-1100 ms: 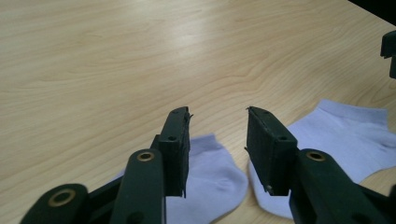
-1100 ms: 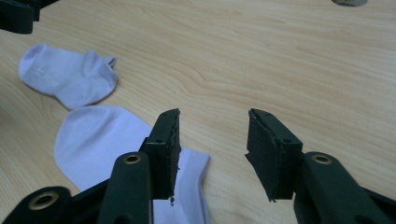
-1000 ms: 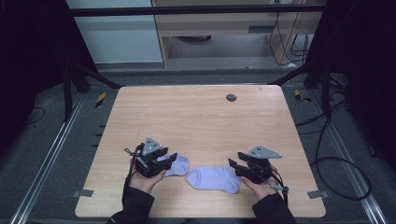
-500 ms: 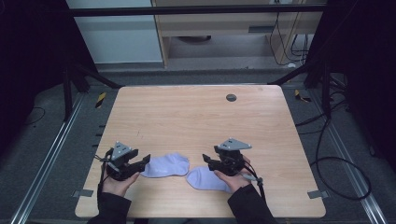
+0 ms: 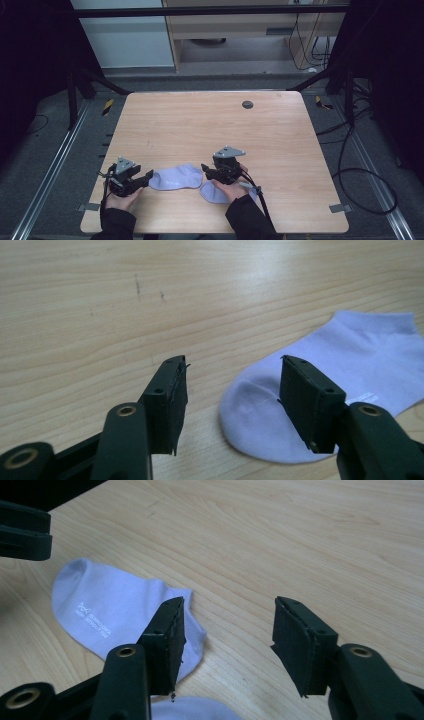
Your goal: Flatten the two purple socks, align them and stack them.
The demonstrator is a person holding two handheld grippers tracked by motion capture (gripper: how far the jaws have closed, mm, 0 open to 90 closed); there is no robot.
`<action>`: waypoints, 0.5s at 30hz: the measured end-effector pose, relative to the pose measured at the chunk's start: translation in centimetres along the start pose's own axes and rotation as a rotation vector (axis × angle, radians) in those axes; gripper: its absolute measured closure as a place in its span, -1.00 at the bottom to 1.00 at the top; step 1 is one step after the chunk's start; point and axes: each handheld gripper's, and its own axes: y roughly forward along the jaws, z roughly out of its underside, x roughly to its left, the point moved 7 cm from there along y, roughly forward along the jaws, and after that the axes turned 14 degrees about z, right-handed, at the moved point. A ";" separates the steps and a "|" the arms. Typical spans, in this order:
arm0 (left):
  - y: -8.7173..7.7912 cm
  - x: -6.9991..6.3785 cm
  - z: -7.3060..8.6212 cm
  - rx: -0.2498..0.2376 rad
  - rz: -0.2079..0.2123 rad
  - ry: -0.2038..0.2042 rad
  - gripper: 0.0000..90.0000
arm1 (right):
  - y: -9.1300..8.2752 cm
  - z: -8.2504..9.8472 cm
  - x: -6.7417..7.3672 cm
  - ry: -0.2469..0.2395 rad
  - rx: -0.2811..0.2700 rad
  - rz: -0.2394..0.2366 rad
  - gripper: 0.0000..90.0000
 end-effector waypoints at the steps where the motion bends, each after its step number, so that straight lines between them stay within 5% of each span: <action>1: 0.1 0.1 0.1 0.002 0.002 -0.004 -0.02 | 0.4 0.1 0.2 -0.003 0.006 -0.002 0.08; 15: 1.8 0.3 1.3 0.091 0.029 0.000 0.30 | 3.3 1.3 2.3 -0.066 0.096 0.005 0.24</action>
